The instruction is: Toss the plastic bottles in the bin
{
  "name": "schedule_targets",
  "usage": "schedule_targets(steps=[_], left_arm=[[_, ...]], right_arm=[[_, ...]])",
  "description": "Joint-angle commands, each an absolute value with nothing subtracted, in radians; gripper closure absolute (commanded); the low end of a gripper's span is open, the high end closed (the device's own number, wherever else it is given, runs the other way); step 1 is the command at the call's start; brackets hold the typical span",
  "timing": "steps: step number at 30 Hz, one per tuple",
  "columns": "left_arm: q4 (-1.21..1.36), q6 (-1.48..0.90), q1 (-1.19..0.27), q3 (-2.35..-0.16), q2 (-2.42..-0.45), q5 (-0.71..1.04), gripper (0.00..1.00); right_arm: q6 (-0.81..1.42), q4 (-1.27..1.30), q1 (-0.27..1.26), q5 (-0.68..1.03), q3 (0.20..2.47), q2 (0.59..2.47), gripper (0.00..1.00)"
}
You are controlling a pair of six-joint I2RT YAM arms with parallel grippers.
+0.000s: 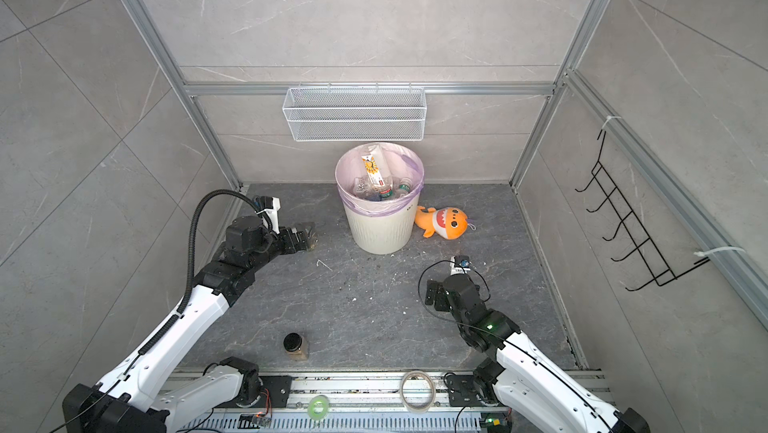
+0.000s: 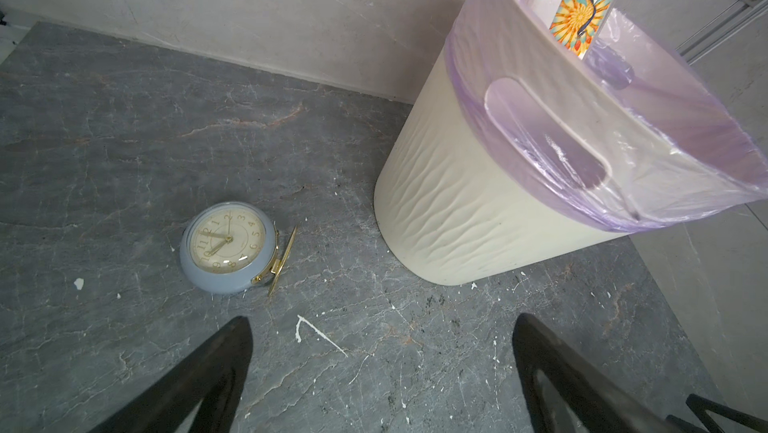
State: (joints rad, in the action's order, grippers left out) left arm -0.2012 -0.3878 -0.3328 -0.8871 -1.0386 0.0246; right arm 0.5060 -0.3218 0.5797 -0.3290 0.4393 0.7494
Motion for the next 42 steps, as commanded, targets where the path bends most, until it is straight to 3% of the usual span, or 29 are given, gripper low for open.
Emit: schedule_targets(steps=[1, 20, 30, 42], left_arm=[[-0.177, -0.410, -0.328, -0.868, -1.006, -0.010, 0.00], [-0.079, -0.358, -0.321, -0.655, -0.912, -0.400, 0.00], [0.344, -0.092, -0.318, -0.370, -0.840, -0.379, 0.00], [0.626, 0.090, -0.251, -0.234, -1.000, -0.379, 0.00]], right_arm=[[0.509, -0.329, 0.584, -0.361, 0.491, 0.765, 0.00], [0.419, -0.311, 0.585, -0.522, 0.724, 0.963, 0.00], [0.307, -0.271, 0.584, -0.563, 0.763, 0.951, 0.00], [0.175, -0.211, 0.588, -0.453, 0.761, 1.000, 0.00]])
